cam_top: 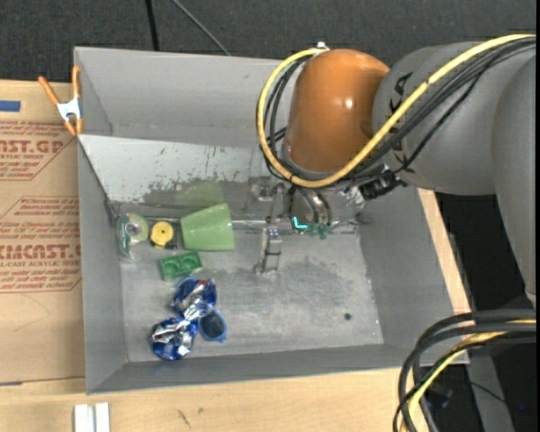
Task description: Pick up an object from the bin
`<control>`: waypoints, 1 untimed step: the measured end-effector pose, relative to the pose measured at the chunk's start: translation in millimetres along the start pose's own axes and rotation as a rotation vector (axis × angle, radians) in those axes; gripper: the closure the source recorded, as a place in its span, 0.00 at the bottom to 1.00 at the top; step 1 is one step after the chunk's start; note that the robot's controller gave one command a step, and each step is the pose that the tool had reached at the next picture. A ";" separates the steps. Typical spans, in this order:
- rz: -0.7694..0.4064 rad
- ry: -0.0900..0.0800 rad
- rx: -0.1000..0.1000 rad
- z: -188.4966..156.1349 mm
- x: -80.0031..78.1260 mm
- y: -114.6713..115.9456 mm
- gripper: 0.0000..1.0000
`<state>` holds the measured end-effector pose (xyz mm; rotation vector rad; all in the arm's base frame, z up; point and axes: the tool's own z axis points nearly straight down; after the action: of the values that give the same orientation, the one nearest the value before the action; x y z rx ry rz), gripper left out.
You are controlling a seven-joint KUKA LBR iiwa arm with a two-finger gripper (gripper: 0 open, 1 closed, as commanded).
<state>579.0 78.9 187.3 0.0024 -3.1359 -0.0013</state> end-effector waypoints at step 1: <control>-0.242 -0.003 -0.002 104.0 20.7 54.2 0.00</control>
Offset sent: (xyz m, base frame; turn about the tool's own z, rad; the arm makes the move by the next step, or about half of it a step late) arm -0.0198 0.0506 -0.1021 -0.2371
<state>557.7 133.2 83.4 0.3820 -3.1160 -0.0061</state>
